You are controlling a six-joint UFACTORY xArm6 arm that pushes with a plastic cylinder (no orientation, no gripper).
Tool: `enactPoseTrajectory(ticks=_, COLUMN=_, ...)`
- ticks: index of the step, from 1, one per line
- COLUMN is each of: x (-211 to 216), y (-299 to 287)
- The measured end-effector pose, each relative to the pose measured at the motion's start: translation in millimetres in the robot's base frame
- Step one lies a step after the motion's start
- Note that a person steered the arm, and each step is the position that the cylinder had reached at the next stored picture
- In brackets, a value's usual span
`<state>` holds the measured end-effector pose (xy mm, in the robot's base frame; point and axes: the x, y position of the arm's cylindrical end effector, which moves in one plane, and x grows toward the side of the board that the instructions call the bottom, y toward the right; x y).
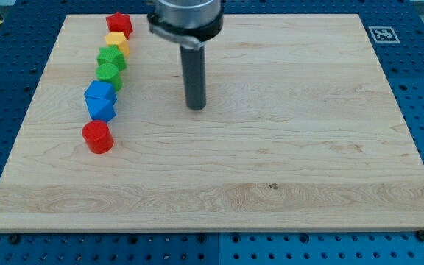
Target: Point your arm to yellow hexagon
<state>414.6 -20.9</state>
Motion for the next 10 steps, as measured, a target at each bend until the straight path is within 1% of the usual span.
enactPoseTrajectory(ticks=1, x=-14, y=15)
enactPoseTrajectory(ticks=2, x=-14, y=3)
enactPoseTrajectory(ticks=3, x=-2, y=-40)
enactPoseTrajectory(ticks=4, x=-12, y=-69)
enactPoseTrajectory(ticks=7, x=-116, y=-74)
enactPoseTrajectory(ticks=9, x=-208, y=-75)
enactPoseTrajectory(ticks=10, x=-223, y=-100)
